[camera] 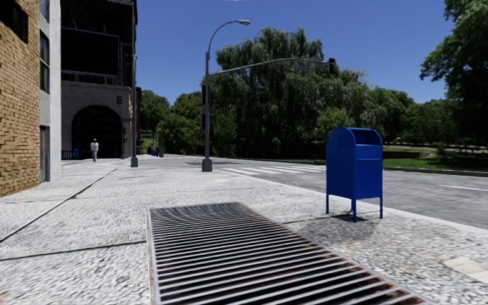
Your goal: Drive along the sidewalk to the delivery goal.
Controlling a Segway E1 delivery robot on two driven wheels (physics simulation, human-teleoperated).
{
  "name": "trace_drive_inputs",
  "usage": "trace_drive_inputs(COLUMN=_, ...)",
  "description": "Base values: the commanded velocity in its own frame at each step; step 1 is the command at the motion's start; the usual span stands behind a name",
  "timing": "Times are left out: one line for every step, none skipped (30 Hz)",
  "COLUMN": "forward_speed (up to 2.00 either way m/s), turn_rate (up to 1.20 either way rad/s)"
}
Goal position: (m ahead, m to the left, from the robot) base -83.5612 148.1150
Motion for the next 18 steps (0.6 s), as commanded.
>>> trace_drive_inputs(forward_speed=0.0, turn_rate=1.2)
trace_drive_inputs(forward_speed=0.0, turn_rate=1.2)
trace_drive_inputs(forward_speed=0.0, turn_rate=0.18)
trace_drive_inputs(forward_speed=0.0, turn_rate=0.01)
trace_drive_inputs(forward_speed=0.51, turn_rate=0.0)
trace_drive_inputs(forward_speed=2.0, turn_rate=0.0)
trace_drive_inputs(forward_speed=2.0, turn_rate=0.0)
trace_drive_inputs(forward_speed=2.0, turn_rate=0.0)
trace_drive_inputs(forward_speed=2.0, turn_rate=0.0)
trace_drive_inputs(forward_speed=2.0, turn_rate=0.0)
trace_drive_inputs(forward_speed=2.0, turn_rate=0.0)
trace_drive_inputs(forward_speed=2.0, turn_rate=0.0)
trace_drive_inputs(forward_speed=2.0, turn_rate=0.0)
trace_drive_inputs(forward_speed=2.0, turn_rate=0.0)
trace_drive_inputs(forward_speed=2.0, turn_rate=0.0)
trace_drive_inputs(forward_speed=2.0, turn_rate=0.0)
trace_drive_inputs(forward_speed=2.0, turn_rate=0.0)
trace_drive_inputs(forward_speed=2.0, turn_rate=0.0)
